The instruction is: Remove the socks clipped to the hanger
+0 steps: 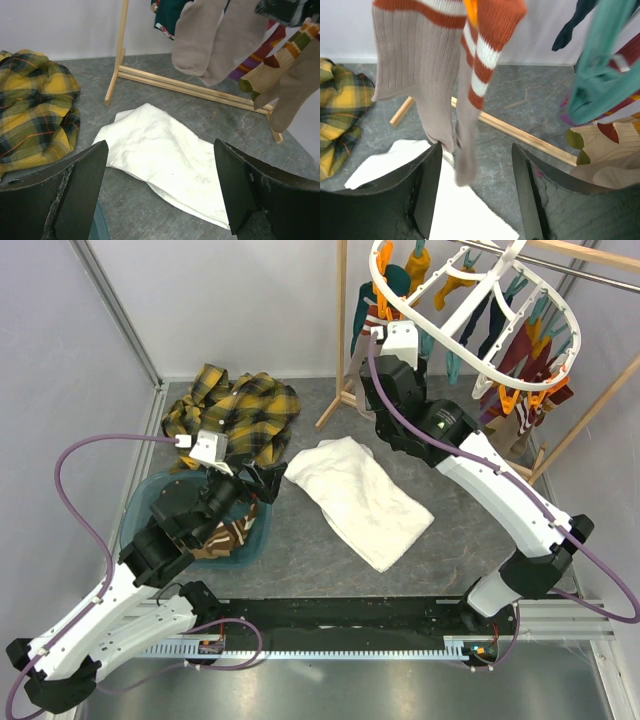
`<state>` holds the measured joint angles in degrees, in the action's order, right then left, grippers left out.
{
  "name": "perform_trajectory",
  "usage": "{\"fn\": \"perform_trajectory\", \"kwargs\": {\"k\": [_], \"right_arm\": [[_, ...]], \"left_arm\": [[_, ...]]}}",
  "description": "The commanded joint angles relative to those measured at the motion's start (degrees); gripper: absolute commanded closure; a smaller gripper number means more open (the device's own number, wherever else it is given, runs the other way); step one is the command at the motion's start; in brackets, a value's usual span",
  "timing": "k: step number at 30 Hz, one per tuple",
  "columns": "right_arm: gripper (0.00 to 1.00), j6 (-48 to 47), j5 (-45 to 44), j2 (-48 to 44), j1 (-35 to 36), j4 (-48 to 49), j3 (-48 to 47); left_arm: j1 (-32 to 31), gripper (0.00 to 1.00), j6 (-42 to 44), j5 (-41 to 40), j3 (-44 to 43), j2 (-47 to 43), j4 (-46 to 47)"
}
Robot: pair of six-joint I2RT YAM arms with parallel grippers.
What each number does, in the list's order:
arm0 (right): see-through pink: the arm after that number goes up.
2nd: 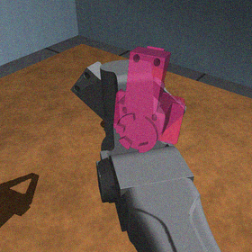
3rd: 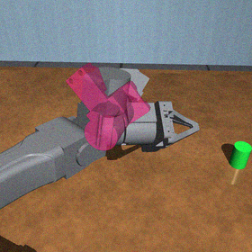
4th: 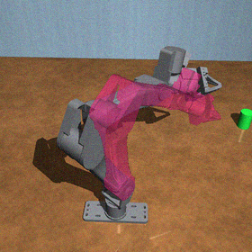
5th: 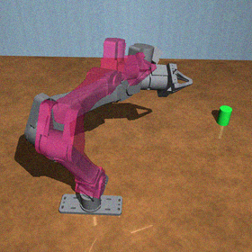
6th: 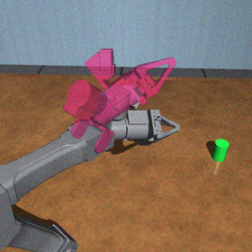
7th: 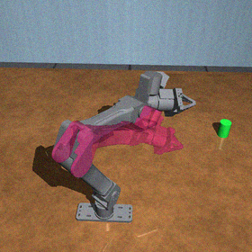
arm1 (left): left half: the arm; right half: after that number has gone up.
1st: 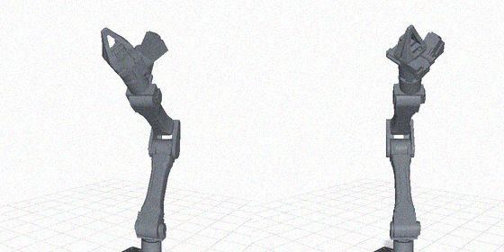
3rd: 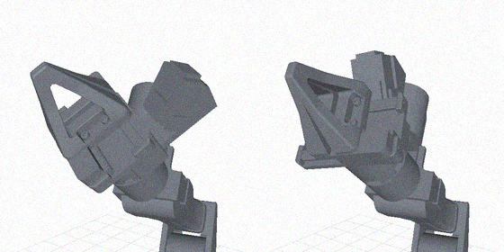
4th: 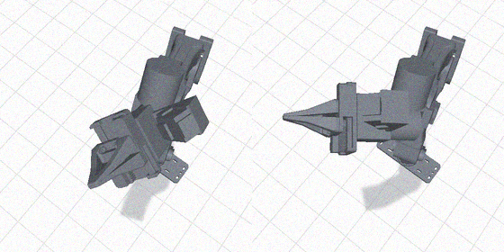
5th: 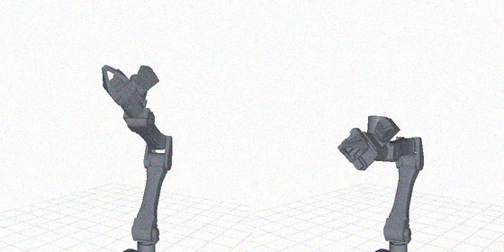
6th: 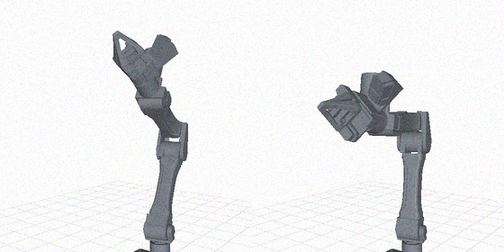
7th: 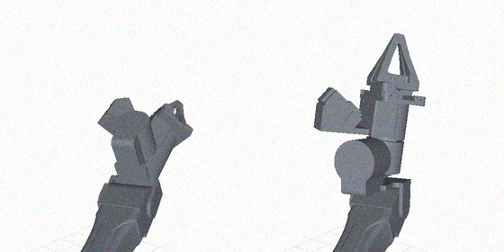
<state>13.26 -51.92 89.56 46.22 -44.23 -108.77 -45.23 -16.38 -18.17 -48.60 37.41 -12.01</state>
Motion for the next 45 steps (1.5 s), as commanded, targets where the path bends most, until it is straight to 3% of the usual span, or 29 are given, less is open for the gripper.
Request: {"fn": "perform_trajectory", "kwargs": {"k": [1,8,11,15,19,21,24,25,29,40,45], "right_arm": [[0.37,-1.6,-0.6,0.5,0.0,0.5,1.5],[0.42,-5.3,0.8,-1.5,-0.1,12.3,10.9],[0.42,-5.6,2.9,0.2,-0.6,14.5,11.4],[0.41,-5.9,-1.8,3.2,-0.8,14.8,10.2],[0.27,-6.0,-2.5,4.3,-1.4,15.8,10.2],[0.28,-6.0,-2.8,4.6,-1.8,16.7,10.6],[0.58,-6.2,-3.8,4.4,-2.1,16.7,10.6],[0.75,-6.3,-3.6,4.0,-2.0,16.6,10.7],[0.96,-7.4,-1.7,-1.1,-2.0,15.9,13.1],[1.00,-8.4,16.3,-17.1,-2.0,16.4,24.4],[1.00,-12.1,17.6,-25.5,-1.9,26.1,35.4]], "left_arm": [[0.0,0.07,-2.3,1.1,-1.1,0.0,3.5],[0.0,0.07,-2.2,2.5,-1.0,1.4,4.1],[0.0,0.07,-2.3,2.9,-0.9,2.1,4.1],[0.0,0.07,-1.7,3.5,-1.0,2.5,4.5],[0.0,0.07,-1.6,3.9,-1.1,3.2,4.5],[0.0,0.07,-1.7,3.9,-1.1,3.3,4.5],[0.0,0.07,-1.5,3.9,-0.8,3.2,4.5],[0.0,0.07,-1.4,3.9,-0.8,3.3,4.5],[0.0,0.07,0.4,4.7,-2.8,5.6,4.7],[0.0,0.08,1.1,12.7,-15.4,18.4,2.9],[0.0,0.10,1.8,15.0,-32.5,28.1,0.2]]}}
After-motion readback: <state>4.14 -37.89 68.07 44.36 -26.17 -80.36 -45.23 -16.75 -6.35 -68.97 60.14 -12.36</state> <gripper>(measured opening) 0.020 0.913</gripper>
